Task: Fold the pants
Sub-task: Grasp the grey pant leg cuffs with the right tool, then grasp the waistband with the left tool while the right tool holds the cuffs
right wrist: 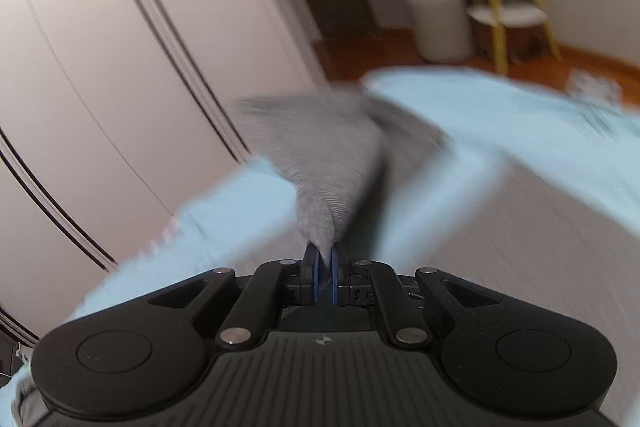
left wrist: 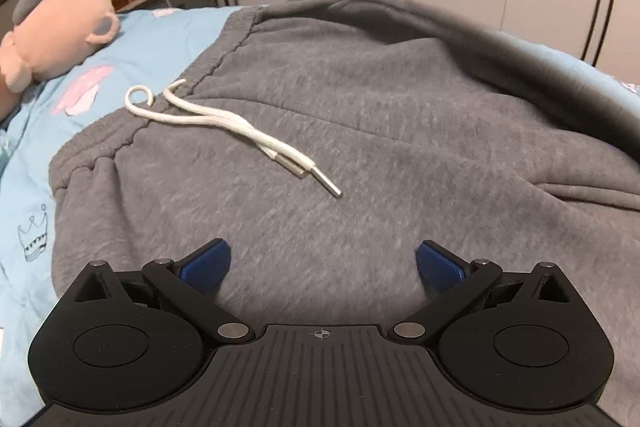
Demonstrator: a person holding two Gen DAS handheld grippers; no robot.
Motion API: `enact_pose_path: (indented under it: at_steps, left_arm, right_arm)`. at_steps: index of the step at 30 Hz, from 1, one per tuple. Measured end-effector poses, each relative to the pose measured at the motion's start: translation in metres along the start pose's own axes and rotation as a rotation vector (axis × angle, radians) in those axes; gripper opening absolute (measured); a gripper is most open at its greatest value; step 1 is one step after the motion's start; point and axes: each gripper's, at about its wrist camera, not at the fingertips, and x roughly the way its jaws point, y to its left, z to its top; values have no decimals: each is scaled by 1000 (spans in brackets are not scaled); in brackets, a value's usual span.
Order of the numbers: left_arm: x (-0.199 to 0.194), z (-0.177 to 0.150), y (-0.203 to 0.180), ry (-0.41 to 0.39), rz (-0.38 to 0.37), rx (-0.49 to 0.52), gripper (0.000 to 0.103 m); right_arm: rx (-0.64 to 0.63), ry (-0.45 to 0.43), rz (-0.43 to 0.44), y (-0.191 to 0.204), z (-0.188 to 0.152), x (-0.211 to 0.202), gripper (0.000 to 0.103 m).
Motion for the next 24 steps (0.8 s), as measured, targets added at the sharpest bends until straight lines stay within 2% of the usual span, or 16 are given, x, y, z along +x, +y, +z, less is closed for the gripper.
enact_pose_path:
  at_steps: [2,4,6,7,9,11,13,17,21,23,24]
  left_arm:
    - [-8,0,5,4,-41,-15,103]
    - [-15,5,15,22,-108,-68,103]
    - [-19,14,28,45,-191,-146,103]
    - [-20,19,31,55,-221,-180,103]
    - [-20,38,38,60,-277,-217,103]
    - [-15,66,41,70,-288,-234,103]
    - [-9,97,42,52,-272,-260,103]
    - [19,161,23,65,-243,-206,103]
    - [66,202,9,105,-230,-207,103]
    - [87,210,8,135,-211,-234,103]
    - [97,213,6,154,-205,-244,100]
  right_arm:
    - [67,80,-26,-35,-44,-13,5]
    - [84,161,-85,-53,-76,-6,3]
    - [-8,114,-86,-48,-78,-11,3]
    - [-65,77,-125,-40,-73,-15,10]
    - [-128,-12,-119,-29,-67,-26,15]
    - [-155,-71,-113,-26,-66,-31,45]
    - [-151,-61,-99,-30,-67,-25,62]
    - [-21,41,-70,-49,-65,-5,62]
    - [62,11,-5,-65,-64,-3,62]
    - [81,-3,16,-71,-63,0,62]
    - [91,-9,26,-74,-63,3,62]
